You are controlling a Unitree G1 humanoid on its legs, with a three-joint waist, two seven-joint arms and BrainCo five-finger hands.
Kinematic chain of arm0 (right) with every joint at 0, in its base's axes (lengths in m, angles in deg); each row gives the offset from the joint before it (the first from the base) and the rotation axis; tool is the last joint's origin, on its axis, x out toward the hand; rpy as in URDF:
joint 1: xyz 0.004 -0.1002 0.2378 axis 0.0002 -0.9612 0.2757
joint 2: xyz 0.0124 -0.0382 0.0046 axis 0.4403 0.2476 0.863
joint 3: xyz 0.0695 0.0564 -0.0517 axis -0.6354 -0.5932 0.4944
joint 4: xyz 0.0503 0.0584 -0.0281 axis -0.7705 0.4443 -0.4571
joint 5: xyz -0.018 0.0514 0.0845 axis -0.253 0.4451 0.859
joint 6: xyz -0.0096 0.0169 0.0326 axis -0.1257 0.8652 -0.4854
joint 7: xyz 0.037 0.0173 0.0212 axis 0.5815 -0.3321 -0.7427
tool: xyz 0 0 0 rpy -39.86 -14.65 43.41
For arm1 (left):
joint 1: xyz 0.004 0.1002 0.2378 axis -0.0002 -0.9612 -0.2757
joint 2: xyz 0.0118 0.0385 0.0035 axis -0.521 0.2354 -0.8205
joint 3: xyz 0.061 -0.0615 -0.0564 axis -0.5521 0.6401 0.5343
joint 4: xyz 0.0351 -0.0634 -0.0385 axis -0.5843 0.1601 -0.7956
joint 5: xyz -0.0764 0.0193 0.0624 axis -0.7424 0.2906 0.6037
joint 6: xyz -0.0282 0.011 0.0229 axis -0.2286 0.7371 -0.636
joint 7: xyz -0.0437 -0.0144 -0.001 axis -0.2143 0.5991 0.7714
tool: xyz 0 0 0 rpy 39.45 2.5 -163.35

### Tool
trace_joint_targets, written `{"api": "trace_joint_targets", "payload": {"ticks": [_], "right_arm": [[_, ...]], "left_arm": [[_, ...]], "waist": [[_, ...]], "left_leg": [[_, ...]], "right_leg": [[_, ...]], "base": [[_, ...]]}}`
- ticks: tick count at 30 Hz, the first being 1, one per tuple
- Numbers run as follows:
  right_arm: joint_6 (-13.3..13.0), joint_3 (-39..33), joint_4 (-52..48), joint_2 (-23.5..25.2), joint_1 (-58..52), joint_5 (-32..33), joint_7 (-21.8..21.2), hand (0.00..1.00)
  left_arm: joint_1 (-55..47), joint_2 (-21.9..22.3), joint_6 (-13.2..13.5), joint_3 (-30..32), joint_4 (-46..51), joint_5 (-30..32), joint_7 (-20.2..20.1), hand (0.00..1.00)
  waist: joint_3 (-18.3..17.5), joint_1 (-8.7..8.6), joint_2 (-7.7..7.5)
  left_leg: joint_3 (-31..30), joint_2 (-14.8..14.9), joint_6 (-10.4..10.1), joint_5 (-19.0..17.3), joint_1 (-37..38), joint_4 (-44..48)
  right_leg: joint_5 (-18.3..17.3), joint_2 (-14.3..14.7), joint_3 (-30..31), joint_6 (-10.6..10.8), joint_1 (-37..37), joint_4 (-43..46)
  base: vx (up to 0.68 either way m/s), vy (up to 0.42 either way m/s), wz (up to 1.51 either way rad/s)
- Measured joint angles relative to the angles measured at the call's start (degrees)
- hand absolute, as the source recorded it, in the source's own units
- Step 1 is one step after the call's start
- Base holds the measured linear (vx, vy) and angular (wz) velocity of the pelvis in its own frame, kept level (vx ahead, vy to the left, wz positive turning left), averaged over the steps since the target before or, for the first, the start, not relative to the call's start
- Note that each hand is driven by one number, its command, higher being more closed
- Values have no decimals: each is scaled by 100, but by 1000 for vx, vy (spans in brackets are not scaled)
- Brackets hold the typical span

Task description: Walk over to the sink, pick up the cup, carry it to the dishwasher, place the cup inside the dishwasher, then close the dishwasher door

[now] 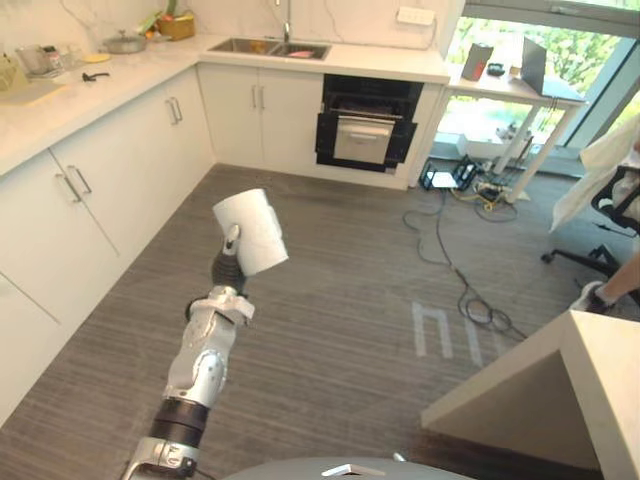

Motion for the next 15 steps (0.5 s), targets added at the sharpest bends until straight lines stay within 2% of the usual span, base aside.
{"api": "trace_joint_targets", "payload": {"ticks": [2, 3, 5, 6, 7, 8, 9, 10, 11, 12, 13, 14, 15], "right_arm": [[-198, -35, -11, 6, -122, -48, -182, 0], [-308, -99, -25, 30, -125, -31, -209, 0], [-367, -316, -64, 25, -140, 113, -221, 0], [-391, -508, -237, 27, -80, 207, -217, 0], [-380, -563, -286, 64, -111, 298, -219, 0], [-371, -569, -284, 87, -103, 327, -225, 0], [-359, -586, -281, 206, -105, 342, -273, 0], [-355, -660, -322, 272, -104, 347, -327, 0], [-354, -767, -454, 383, -154, 344, -443, 0], [-365, -838, -520, 486, -230, 341, -538, 0], [-366, -877, -562, 550, -268, 341, -548, 0], [-376, -928, -697, 687, -330, 380, -543, 0], [-378, -929, -714, 697, -330, 420, -543, 0]], "left_arm": [[-47, 83, -137, 17, 25, 266, 255, 100], [-44, 166, -241, -64, 57, 410, 468, 100], [-11, 297, -312, -267, 56, 542, 582, 100], [30, 348, -332, -393, 52, 564, 664, 100], [58, 357, -331, -413, 55, 562, 740, 100], [41, 390, -330, -407, 53, 560, 797, 100], [7, 407, -327, -321, 55, 559, 850, 100], [9, 410, -317, -249, 56, 559, 880, 100], [9, 398, -260, -152, 79, 567, 890, 100], [9, 396, -242, -123, 170, 607, 885, 100], [10, 399, -238, -124, 257, 658, 877, 100], [35, 381, -239, -126, 580, 797, 819, 100], [40, 377, -241, -126, 704, 797, 784, 100]], "waist": [[-86, 52, 40], [-92, 2, 43], [-26, -105, 97], [32, -142, 108], [106, -140, 9], [166, -134, 34], [186, -107, -30], [190, -107, -52], [198, -105, -70], [199, -115, -67], [218, -114, -59], [305, -115, -57], [352, -101, -44]], "left_leg": [[222, 29, -14, -127, -107, -2], [587, 44, 8, -218, -113, 3], [436, 13, 39, -212, -138, 4], [313, -58, 123, -151, -80, 11], [268, -162, 247, -182, 89, 13], [228, -182, 277, -210, 195, 19], [162, -160, 316, -271, 336, 42], [130, -134, 321, -288, 376, 44], [51, -86, 320, -325, 435, 46], [-17, -44, 333, -350, 493, 49], [-37, -25, 331, -372, 518, 50], [-53, 69, 307, -621, 463, 422], [-32, 131, 281, -813, 410, 704]], "right_leg": [[-23, -63, -243, -35, -150, 199], [-138, -231, -589, -94, -337, 599], [-300, -441, -729, -247, -739, 1615], [-272, -739, -710, -373, -1230, 2863], [-74, -1009, -640, -780, -1604, 3889], [-7, -1073, -516, -872, -1782, 4258], [-262, -986, -305, -675, -1991, 4725], [-440, -906, -270, -603, -2076, 4806], [-682, -670, -272, -464, -2176, 4591], [-720, -454, -329, -381, -2219, 3971], [-695, -353, -366, -361, -2222, 3559], [-380, -145, -359, -305, -2210, 2251], [-234, -98, -340, -285, -2208, 1894]], "base": [[19, 35, -6], [42, 58, 27], [10, 85, 45], [-33, 143, 50], [-26, 157, 41], [36, 103, 26], [47, 67, 20], [74, 65, 32], [94, 30, 40], [129, 0, 38], [198, -77, 38], [187, -101, 22], [180, -114, 11]]}}
